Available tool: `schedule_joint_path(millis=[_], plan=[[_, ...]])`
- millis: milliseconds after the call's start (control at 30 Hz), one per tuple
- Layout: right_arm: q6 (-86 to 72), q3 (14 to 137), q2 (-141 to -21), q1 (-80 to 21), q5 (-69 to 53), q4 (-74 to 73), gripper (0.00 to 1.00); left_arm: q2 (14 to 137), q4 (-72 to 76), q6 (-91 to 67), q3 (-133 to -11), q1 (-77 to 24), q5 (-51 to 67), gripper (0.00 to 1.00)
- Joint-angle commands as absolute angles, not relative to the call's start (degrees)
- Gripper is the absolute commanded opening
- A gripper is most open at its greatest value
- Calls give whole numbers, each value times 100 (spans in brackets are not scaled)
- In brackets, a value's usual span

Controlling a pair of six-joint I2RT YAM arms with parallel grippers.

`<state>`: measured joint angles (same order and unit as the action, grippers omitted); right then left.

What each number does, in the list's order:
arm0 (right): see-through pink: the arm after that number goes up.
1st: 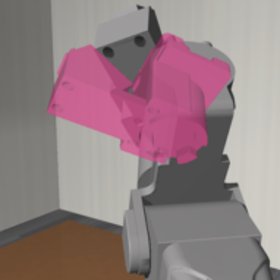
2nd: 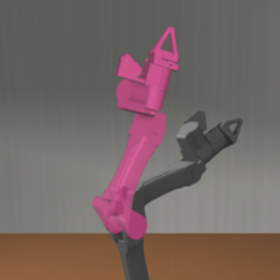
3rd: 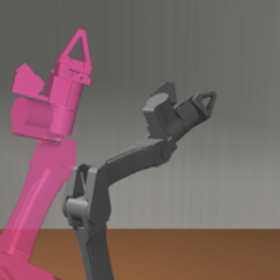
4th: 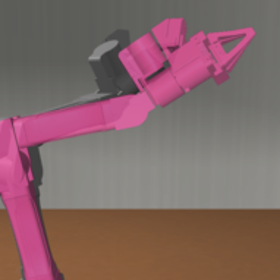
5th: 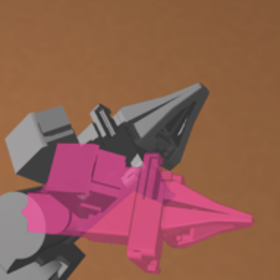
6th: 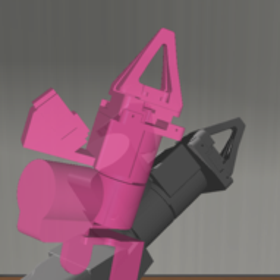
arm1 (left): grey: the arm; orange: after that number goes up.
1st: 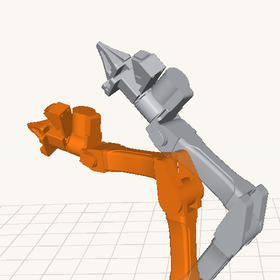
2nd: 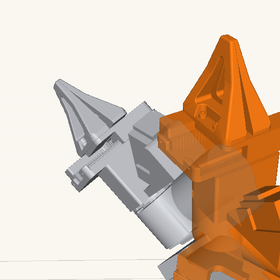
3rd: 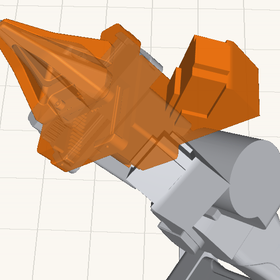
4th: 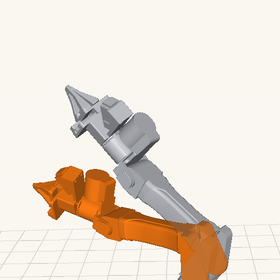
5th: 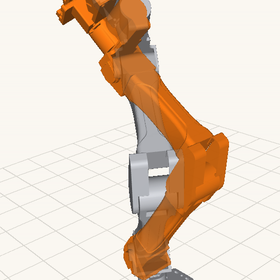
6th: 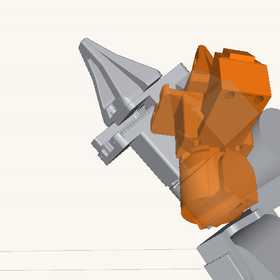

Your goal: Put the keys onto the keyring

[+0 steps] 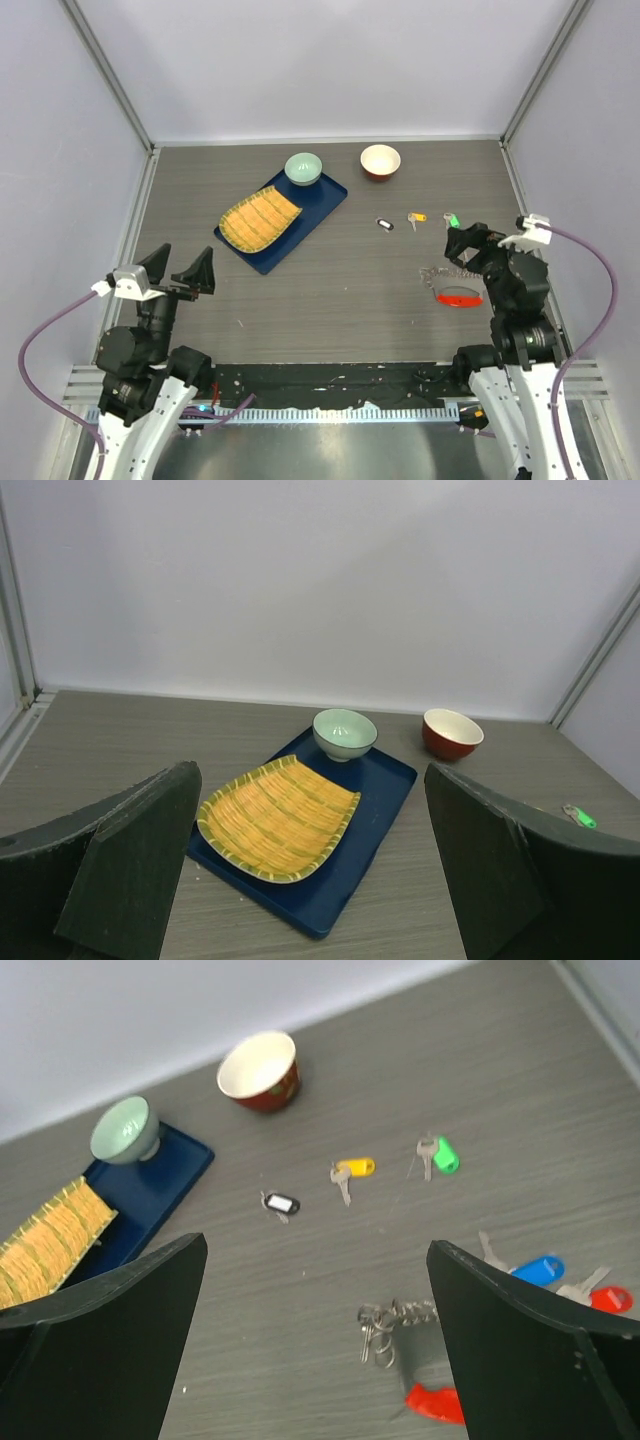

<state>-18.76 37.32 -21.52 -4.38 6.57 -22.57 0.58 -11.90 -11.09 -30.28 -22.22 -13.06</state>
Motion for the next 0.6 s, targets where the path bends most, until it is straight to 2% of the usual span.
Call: schedule_joint_path(millis=[0,167,267,300,500,567], plan=[[-2663,3999,-3031,-448,641,-2670,100,-246,-1633,-1379,-3375,-2241,-1398,100],[-2865,4043,-4208,-448,835,-3023,100,-211,-2214,-1538,-3507,-2241,-1450,99],[-2874,3894,-4824,-440,817,-2910,87,-185,-2460,-1564,-3542,-2250,-1468,100],[-2857,3859,-4973,-448,922,-2813,80,-193,-2557,-1573,-3551,-2250,-1476,100],[-2891,3692,-5870,-439,1239,-2419,64,-229,-2540,-1582,-3507,-2241,-1485,100],[-2944,3639,-6159,-439,1213,-2225,61,-220,-2557,-1565,-3498,-2241,-1468,100]])
